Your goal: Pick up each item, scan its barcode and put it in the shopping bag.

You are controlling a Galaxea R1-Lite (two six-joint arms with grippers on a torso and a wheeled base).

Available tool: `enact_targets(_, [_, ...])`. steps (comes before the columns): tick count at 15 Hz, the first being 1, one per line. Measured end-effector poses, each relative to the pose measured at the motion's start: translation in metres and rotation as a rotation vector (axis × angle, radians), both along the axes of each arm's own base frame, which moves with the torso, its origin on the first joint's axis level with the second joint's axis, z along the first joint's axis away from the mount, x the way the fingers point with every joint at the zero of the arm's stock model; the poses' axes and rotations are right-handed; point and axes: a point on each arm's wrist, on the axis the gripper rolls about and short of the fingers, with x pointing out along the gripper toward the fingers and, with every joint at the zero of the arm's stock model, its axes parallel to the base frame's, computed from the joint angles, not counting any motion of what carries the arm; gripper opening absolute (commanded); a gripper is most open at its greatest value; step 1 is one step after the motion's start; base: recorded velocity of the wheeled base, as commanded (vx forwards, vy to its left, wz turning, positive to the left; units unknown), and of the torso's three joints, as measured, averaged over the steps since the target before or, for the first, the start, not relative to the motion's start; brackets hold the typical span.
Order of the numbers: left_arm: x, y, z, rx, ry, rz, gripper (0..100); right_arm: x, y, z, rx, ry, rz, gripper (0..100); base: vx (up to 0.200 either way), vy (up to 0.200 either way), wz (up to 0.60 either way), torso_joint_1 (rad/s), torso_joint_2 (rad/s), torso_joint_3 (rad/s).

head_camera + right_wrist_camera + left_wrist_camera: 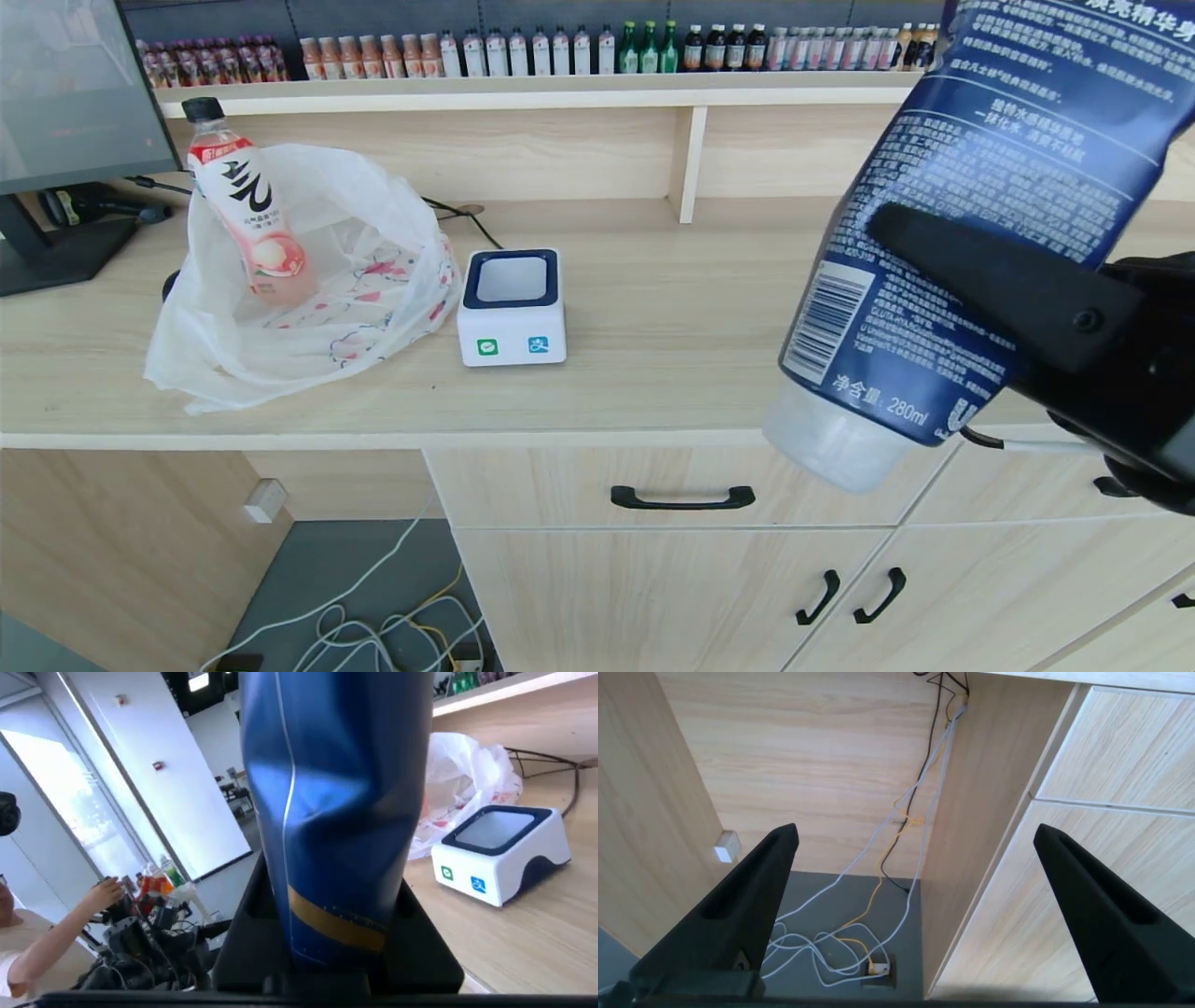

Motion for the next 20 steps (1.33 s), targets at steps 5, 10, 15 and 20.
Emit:
enact_targets(5, [0.000, 0.000, 0.000, 0.000, 0.000, 0.000, 100, 0.009, 0.009, -0.006, 0.039, -0.018, 0.077, 0, 0.000, 0.000, 0.00, 0.000, 0.00, 0.000])
enact_targets(10, [0.000, 0.000, 0.000, 0.000, 0.000, 0.000, 100, 0.008, 0.010, -0.017, 0.050, 0.009, 0.186, 0, 0.000, 0.000, 0.00, 0.000, 0.00, 0.000])
enact_targets(15, [0.000, 0.000, 0.000, 0.000, 0.000, 0.000, 100, 0.001, 0.005, -0.013, 0.088, 0.080, 0.232, 0, 0.000, 0.000, 0.00, 0.000, 0.00, 0.000])
enact_targets(20, [0.000, 0.000, 0.000, 0.000, 0.000, 0.000, 100, -0.006, 0.001, -0.002, 0.125, 0.079, 0.263, 0, 0.000, 0.000, 0.00, 0.000, 0.00, 0.000])
